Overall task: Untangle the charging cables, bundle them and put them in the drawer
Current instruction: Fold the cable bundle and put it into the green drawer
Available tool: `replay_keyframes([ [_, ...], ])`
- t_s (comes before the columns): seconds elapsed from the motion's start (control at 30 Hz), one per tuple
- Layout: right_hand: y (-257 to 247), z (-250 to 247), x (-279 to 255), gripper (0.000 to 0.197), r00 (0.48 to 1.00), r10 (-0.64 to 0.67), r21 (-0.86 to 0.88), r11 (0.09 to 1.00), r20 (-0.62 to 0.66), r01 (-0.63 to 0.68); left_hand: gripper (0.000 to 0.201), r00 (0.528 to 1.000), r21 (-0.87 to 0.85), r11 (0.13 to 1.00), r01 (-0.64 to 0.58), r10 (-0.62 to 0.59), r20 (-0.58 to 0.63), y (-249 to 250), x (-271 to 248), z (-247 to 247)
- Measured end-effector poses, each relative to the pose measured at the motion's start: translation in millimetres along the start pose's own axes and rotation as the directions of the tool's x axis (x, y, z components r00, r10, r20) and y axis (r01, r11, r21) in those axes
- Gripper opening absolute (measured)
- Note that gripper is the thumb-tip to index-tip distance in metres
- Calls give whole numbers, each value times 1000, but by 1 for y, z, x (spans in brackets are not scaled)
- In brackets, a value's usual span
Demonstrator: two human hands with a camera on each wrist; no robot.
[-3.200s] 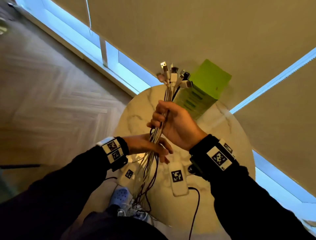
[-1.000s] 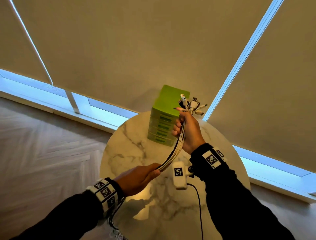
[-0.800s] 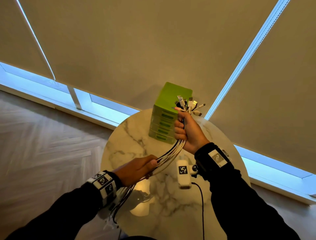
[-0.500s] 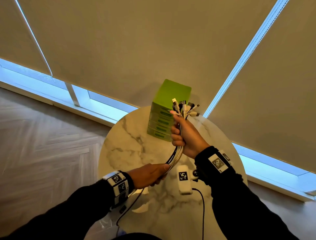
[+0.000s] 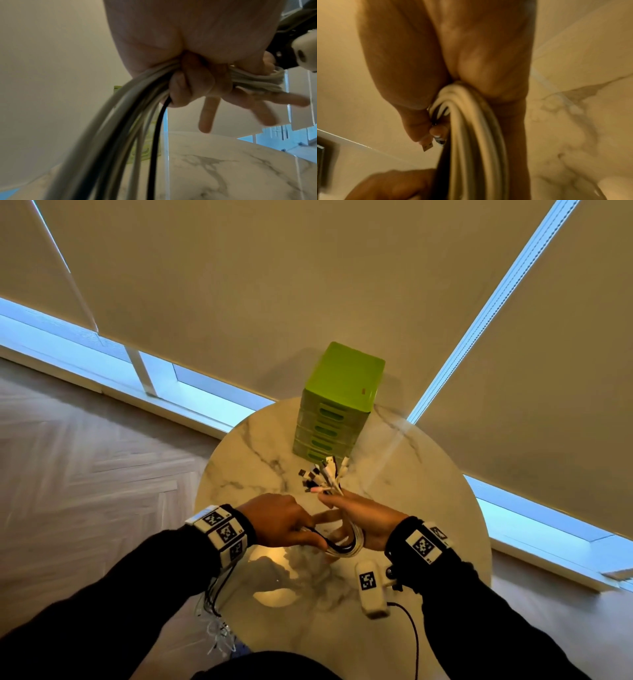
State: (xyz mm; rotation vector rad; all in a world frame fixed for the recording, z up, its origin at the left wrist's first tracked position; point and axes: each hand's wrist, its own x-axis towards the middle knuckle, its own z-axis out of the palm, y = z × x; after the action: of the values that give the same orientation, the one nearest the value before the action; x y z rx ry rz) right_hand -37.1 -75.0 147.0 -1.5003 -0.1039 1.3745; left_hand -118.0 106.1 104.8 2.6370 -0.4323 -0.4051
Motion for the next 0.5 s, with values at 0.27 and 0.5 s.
replay_keyframes([
  [0.27, 16, 11, 15, 47, 990, 4, -184, 983, 141, 22, 68, 952, -336, 908, 251, -294, -84, -11, -3, 13],
  [0.5, 10, 17, 14, 46, 980, -148, -248, 953, 130, 177, 69, 938, -576, 792, 202, -326, -118, -22, -17, 22],
])
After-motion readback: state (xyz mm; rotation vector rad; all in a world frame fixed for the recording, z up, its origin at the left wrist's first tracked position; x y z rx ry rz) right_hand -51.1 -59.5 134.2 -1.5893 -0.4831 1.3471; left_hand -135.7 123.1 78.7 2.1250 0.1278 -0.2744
